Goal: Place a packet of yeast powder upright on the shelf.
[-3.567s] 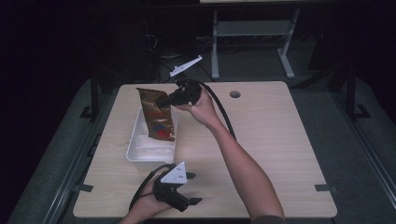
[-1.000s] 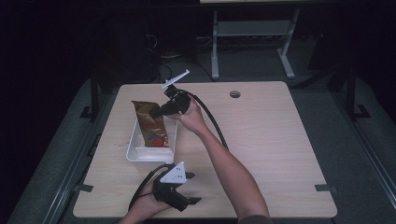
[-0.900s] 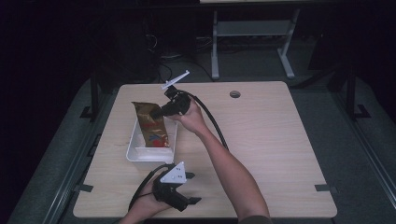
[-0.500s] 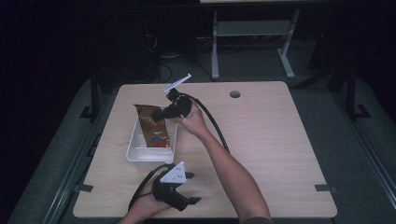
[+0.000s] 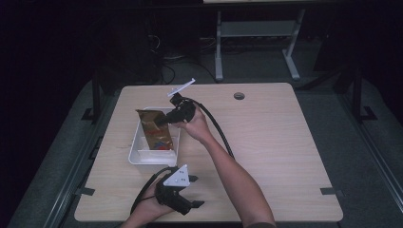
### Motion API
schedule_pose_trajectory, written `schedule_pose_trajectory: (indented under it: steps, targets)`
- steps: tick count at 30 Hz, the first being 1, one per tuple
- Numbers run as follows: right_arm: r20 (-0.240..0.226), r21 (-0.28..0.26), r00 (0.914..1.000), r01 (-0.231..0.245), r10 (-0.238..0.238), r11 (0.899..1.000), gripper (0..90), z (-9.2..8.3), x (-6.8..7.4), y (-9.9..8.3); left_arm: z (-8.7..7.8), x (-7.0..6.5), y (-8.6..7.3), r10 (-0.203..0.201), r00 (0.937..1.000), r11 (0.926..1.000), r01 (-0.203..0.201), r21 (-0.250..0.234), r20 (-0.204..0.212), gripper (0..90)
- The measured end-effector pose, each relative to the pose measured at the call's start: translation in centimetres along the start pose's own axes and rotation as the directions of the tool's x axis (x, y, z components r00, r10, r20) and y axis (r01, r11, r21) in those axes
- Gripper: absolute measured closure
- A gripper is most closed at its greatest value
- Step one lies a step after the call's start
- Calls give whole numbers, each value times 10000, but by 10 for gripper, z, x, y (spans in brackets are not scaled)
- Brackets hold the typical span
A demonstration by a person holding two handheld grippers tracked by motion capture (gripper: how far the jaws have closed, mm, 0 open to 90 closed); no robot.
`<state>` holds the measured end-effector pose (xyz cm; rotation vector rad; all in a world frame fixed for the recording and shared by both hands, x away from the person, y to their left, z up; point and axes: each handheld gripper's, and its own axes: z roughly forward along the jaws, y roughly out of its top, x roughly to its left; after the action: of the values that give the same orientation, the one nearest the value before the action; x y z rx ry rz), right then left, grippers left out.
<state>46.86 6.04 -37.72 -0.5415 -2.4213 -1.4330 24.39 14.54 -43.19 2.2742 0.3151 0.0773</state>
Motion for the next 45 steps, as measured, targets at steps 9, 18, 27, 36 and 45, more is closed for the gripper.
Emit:
schedule_pose_trajectory:
  steps: [9, 18, 27, 36, 45]
  targets:
    - [-86, -25, 9993, -359, 358, 9994, 777, -3, -5, -7, 2, 0, 0, 3, 10000, 10000, -3, 41, 39, 202]
    - [46, -10, 9984, -568, 568, 9984, 631, -13, -5, -9, 2, 0, 0, 15, 10000, 10000, -16, 76, 69, 202]
    - [207, -205, 9963, -833, 837, 9963, 485, -29, -6, -17, 2, 2, -1, -6, 10000, 9999, 5, 109, 32, 198]
    - [261, -497, 9966, -767, 780, 9958, 454, -51, -2, -27, 3, 5, -2, -143, 9999, 9998, 143, 125, 4, 199]
    - [334, -814, 9951, -900, 930, 9926, 433, -70, -1, -42, 3, 7, -2, -295, 9995, 9995, 296, 63, -124, 194]
